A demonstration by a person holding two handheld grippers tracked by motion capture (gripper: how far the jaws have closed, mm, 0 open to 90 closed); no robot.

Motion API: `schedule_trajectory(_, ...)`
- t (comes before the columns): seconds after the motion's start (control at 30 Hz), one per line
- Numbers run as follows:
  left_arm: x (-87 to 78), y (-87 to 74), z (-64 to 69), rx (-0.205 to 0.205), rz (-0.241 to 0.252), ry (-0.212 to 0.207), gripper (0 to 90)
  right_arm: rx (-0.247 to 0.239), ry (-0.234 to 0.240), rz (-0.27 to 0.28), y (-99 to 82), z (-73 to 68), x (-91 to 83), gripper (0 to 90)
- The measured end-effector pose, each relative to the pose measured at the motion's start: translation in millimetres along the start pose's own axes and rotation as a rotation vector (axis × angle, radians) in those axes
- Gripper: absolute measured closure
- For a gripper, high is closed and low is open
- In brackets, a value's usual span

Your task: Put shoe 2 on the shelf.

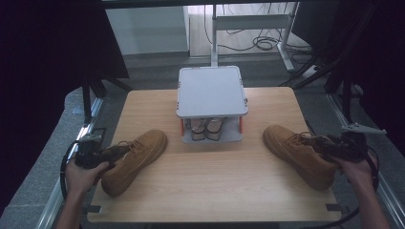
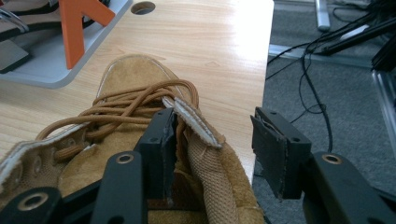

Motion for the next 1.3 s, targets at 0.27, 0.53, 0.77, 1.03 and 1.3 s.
schedule_trajectory(0.27,0.8,0.9,-1.5,-0.002,-0.008,0.001,73.6,-0.043,-0.014,-0.081,3.3,2.3,10.0,53.5)
schedule_trajectory(0.53,1.3,1.2,-2.1,-0.011,-0.009,0.003,72.8,-0.049,0.03,-0.119,5.2,5.5,12.9,63.6)
schedule_trajectory(0.77,3.4,1.2,-3.6,-0.028,-0.012,0.009,68.1,-0.075,0.038,-0.181,3.4,3.7,18.6,73.3)
schedule_trajectory(1.03,7.8,1.5,-4.8,-0.031,-0.066,0.015,69.8,-0.092,0.029,-0.156,1.5,1.2,18.1,77.6)
schedule_trajectory(1.3,6.6,1.1,-3.1,-0.024,-0.056,0.013,77.5,-0.073,0.051,-0.107,-2.3,-0.4,15.2,79.1)
Point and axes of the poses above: each handheld gripper's, and its own axes: x roughly forward along the jaws, y roughly out of its top, z roughly to its right, the point moved 2 cm from there along x, roughly forward along the jaws, and after that the axes turned 12 degrees about y, right-handed, at the moved point
